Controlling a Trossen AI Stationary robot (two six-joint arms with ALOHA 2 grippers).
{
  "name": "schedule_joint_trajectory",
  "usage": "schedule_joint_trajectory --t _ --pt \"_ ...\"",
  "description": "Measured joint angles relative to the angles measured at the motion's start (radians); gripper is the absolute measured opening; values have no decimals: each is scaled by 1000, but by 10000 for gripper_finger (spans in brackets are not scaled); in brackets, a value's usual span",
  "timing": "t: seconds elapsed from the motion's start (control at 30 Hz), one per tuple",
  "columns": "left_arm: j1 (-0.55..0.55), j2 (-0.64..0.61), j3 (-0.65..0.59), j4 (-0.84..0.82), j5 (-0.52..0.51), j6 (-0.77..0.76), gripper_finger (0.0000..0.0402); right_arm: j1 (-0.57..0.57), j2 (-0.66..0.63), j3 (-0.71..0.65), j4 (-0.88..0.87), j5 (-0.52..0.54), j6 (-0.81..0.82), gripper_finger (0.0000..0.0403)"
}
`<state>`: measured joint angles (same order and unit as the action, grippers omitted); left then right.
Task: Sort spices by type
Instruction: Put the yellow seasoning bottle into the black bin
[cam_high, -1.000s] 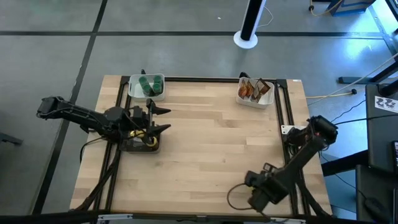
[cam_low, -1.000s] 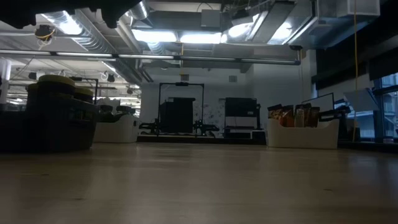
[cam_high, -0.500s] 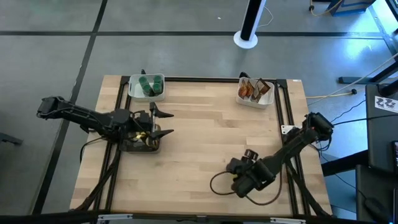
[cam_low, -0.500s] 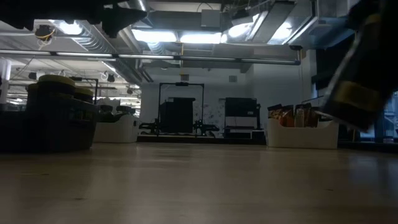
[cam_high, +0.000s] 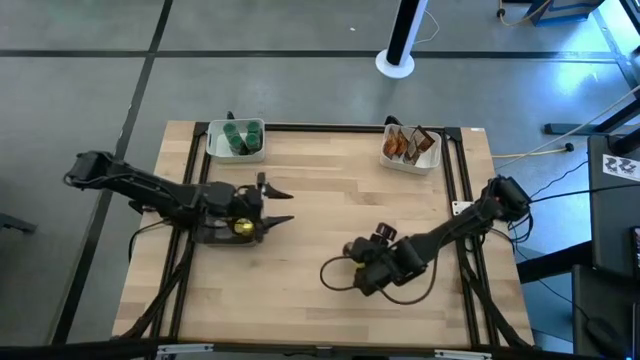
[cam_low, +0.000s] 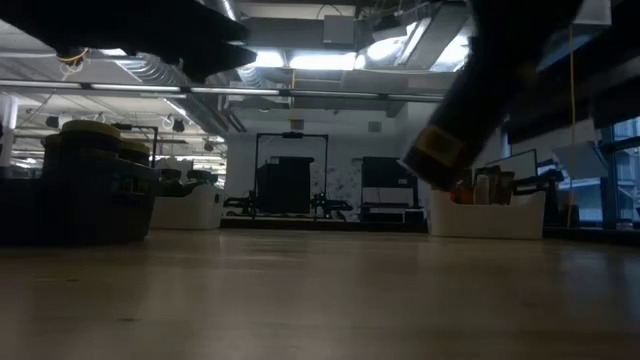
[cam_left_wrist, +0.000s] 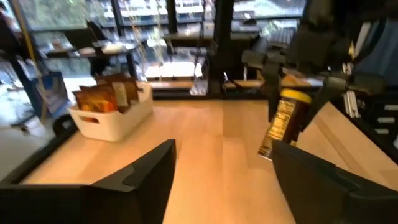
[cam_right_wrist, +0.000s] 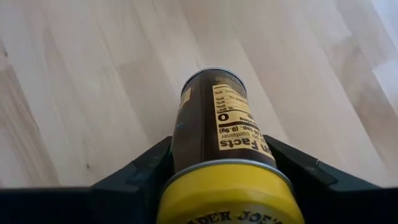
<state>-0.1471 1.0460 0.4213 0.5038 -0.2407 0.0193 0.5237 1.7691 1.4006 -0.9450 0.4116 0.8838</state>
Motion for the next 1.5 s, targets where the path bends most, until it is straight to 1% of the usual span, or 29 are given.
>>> schedule_joint_trajectory --t 0.1,0.23,0.4,0.6,0.77,0.97,1.07,1.23,1.37,1.5 --pt "0 87 47 -23 26 -13 218 -25 0 0 31 0 -42 224" --pt "0 195 116 -107 55 -18 170 -52 0 0 57 0 -80 217" --pt "0 315 194 -100 135 -19 118 -76 0 -1 78 1 -82 217" --pt "-2 454 274 -100 142 -5 71 -82 0 -1 103 16 -86 223" --pt "6 561 330 -101 208 14 42 -81 0 -1 124 28 -102 217" --pt "5 640 406 -98 279 13 23 -87 0 -2 135 41 -106 224" --pt "3 665 415 -100 283 14 20 -88 0 -2 142 50 -112 220" --pt "15 686 415 -102 297 13 19 -88 1 -4 191 51 -171 217" --pt "20 692 415 -111 290 8 19 -102 14 -3 254 68 -197 227" --pt "24 693 415 -100 282 7 19 -120 57 0 317 31 -253 225"
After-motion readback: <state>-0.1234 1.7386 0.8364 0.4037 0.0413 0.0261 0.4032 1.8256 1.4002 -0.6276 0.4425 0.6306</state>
